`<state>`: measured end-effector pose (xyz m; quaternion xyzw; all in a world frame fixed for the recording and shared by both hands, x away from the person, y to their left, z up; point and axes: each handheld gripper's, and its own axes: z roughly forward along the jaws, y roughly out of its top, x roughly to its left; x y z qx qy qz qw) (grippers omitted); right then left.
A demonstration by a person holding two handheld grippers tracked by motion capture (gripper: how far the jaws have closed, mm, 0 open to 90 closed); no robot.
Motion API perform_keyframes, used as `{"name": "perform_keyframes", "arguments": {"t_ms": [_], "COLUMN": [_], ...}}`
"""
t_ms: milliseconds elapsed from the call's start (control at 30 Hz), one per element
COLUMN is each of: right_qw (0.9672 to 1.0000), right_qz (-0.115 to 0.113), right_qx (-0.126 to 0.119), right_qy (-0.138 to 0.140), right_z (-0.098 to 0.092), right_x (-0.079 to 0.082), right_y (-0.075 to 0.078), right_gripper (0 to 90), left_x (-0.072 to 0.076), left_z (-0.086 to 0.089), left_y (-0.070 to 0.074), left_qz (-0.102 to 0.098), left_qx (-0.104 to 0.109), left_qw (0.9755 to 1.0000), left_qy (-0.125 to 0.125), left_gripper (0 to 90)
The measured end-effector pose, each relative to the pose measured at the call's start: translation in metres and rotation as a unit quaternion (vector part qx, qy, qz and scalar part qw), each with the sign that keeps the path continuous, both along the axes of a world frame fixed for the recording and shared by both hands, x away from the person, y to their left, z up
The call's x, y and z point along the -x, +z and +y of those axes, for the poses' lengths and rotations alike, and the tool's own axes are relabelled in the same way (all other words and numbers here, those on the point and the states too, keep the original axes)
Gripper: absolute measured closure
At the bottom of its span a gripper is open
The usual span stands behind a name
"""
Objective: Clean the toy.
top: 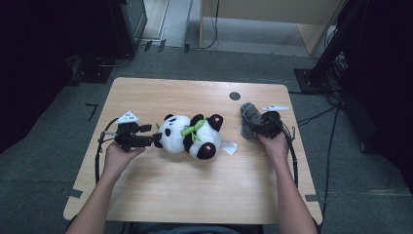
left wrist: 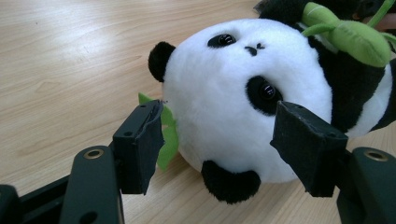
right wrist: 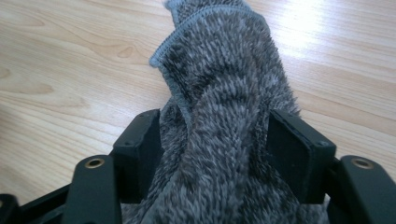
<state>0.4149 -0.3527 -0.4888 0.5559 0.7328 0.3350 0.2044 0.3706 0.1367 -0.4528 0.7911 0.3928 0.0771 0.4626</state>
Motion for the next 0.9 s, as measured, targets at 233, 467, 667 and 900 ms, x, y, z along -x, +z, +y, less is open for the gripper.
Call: {"name": "perform_keyframes", "arguments": {"t_ms": [233,467,667,900], "right_qw": [0.9998,0.9997,0.9998,0.9996], "right_qz": [0.012,0.016,0.016,0.022], "right_qx": [0.001,0.017,0.010,0.012], "right_qy": [0.012,0.013,0.009,0.013], "right_z": [0.006,0.008,0.004,0.002], "right_x": [-0.009,-0.014,-0.013,-0.013], "right_y": [-0.009,-0.014,-0.015,-0.016], "right_gripper": [42.8,52.5,58.7,73.2], "left_x": [-0.001,-0.005,-0.014,-0.016], "left_z": [-0.010,-0.017,-0.015,-0.014], "left_y": [-0.010,-0.017,-0.029,-0.036], "left_qz": [-0.003,-0.018,0.000,0.024], "left_qx": [-0.001,-0.009,0.006,0.034], "left_qw": [0.9997,0.9993,0.9994,0.9963], "left_qy": [-0.025,-0.031,-0.034,-0.075], "left_gripper": [29.9,24.5,10.3,21.0]}}
